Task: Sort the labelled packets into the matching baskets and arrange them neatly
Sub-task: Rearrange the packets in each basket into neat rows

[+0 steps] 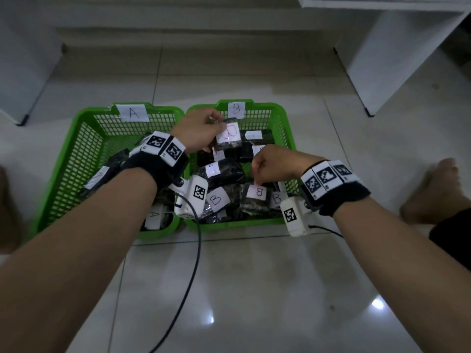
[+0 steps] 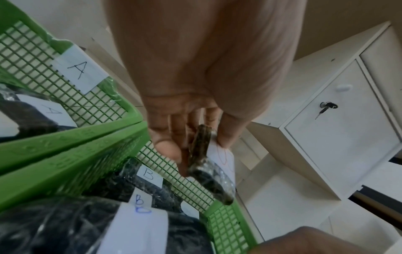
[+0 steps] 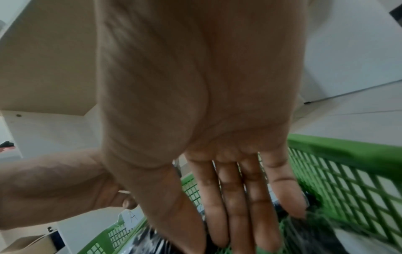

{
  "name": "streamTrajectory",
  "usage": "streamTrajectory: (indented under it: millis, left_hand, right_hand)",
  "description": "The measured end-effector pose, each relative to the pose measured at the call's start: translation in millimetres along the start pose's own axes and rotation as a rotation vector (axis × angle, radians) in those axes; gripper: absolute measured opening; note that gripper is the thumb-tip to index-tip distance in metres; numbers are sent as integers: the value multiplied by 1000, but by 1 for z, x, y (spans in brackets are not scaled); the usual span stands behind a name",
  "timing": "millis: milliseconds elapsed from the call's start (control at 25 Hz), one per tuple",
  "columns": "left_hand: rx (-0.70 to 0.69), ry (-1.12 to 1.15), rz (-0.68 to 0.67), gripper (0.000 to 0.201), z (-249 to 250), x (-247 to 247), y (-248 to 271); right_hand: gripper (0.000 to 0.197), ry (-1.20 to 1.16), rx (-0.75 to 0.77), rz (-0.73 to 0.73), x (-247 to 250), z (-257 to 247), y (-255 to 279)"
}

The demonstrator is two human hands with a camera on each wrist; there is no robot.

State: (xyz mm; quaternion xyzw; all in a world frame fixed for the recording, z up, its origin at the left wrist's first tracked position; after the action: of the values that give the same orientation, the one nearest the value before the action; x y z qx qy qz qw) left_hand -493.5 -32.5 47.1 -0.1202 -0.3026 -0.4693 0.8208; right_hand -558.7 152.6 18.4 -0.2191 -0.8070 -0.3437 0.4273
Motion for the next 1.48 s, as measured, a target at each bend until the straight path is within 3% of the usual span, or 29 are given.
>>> streamTrajectory:
  millis: [80, 160, 240, 320, 400, 560, 720, 800, 880, 960, 1040, 1200, 1280, 1360, 1480]
  left_hand:
    - [-89, -154, 43, 25, 0, 1, 2]
    - [-107, -311, 23, 27, -10, -2, 5]
    - [-108, -463, -46, 27, -24, -9, 7]
    - [-125, -512, -84, 28, -33, -12, 9]
    - [-104, -429, -66, 29, -34, -10, 8]
    - [-67, -322, -33, 24, -29, -4, 5]
    - [109, 111, -5, 20, -19, 9, 0]
    - [152, 214, -38, 23, -10, 18, -2]
    - [185, 267, -116, 32, -1, 19, 1]
    - [245, 360, -227, 47, 7, 13, 9]
    - [226, 441, -282, 41, 14, 5, 17]
    - [125, 449, -93, 34, 8, 2, 12]
    - [157, 464, -11, 31, -3, 5, 7]
    - [186, 461, 13, 30, -12, 6, 5]
    - [234, 446, 35, 29, -19, 4, 5]
  right_hand:
    - [6, -40, -1, 93, 0, -4, 6]
    - [3, -23, 80, 210, 4, -20, 13]
    - [13, -66, 212, 223, 3, -43, 19]
    - [38, -54, 341, 110, -11, -65, 24]
    - [61, 102, 393, 48, -34, -74, 23]
    - [54, 265, 455, 143, -55, -78, 20]
    - [49, 3, 333, 118, -10, -62, 18]
    - [42, -182, 260, 97, 14, -48, 17]
    - [43, -365, 186, 172, 29, -36, 12]
    - [52, -359, 156, 387, 36, -25, 4]
    - [65, -311, 170, 542, 35, -20, 1]
    - [96, -361, 95, 502, 38, -4, 4]
    - [85, -239, 16, 462, 43, 10, 4]
    - [50, -199, -45, 409, 44, 20, 3]
    - [27, -164, -8, 174, 20, 7, 3]
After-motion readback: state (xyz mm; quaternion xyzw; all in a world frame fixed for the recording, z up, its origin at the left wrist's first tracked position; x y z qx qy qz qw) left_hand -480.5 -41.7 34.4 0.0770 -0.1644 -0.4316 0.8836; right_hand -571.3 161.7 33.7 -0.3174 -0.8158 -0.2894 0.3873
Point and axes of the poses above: each hand's wrist, its own y-axis away from the middle knuckle, its own x-axis out of the back of the hand, z = x × y, the point moved 4 cm from there along -y, towards the middle knuckle, and after that the axes turned 12 degrees about z, right-handed, at the moved point
